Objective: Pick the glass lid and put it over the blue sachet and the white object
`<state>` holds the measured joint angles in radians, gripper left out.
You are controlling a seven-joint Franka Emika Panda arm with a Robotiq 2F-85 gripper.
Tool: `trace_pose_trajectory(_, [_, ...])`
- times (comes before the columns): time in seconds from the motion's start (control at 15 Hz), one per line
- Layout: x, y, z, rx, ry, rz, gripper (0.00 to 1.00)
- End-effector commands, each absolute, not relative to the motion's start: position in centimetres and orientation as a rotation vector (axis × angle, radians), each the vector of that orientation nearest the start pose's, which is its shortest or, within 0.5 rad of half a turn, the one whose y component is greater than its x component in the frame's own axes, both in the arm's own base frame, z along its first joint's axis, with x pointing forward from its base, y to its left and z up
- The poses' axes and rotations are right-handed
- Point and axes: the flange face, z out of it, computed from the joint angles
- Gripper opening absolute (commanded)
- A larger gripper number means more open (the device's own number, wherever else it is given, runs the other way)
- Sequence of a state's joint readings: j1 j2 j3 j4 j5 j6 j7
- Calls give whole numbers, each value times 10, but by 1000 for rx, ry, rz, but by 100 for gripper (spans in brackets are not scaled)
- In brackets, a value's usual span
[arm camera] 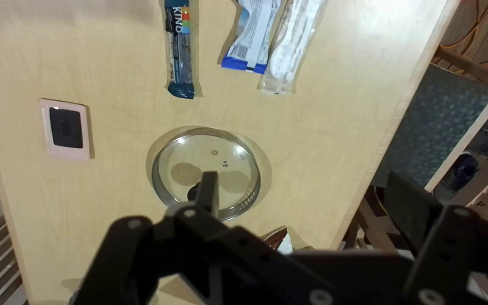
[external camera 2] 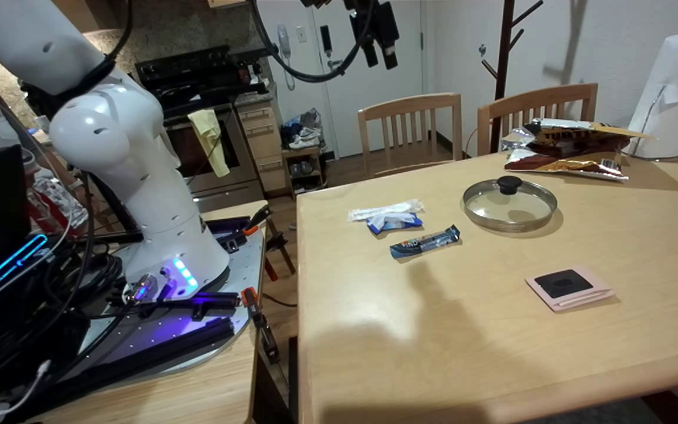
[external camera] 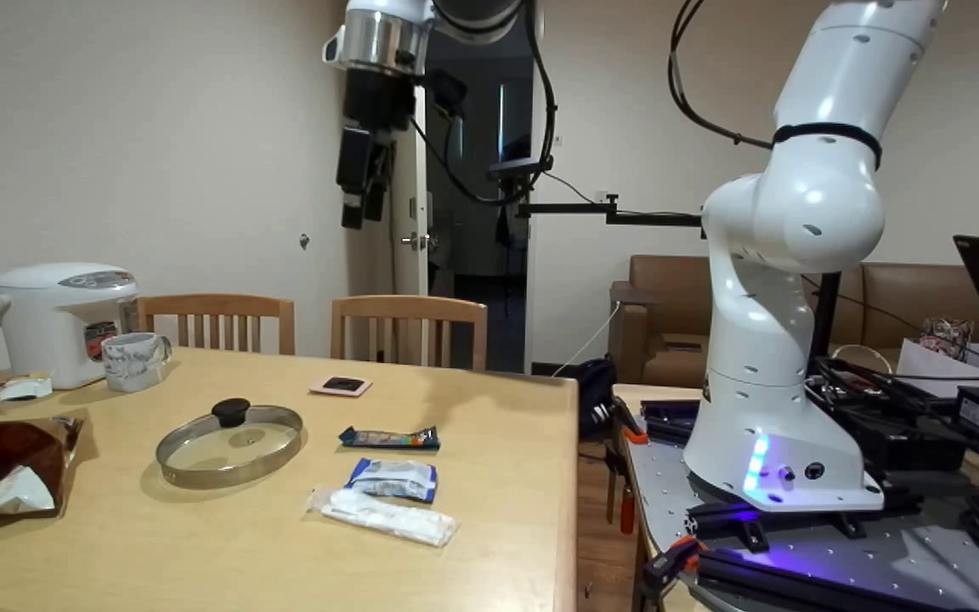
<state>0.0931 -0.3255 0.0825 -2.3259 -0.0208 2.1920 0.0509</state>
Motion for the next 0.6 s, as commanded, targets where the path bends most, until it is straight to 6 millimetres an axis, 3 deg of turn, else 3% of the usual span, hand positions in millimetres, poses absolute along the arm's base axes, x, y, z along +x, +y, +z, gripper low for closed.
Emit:
trace_pose_trajectory(0.0, [495, 77, 496, -3151, -216, -209, 100])
trace_pose_trajectory(0.07, [501, 76, 511, -3143, -202, -174, 100])
trace_pose_trajectory(0.53, [540, 61, 539, -3125, -138, 70, 100])
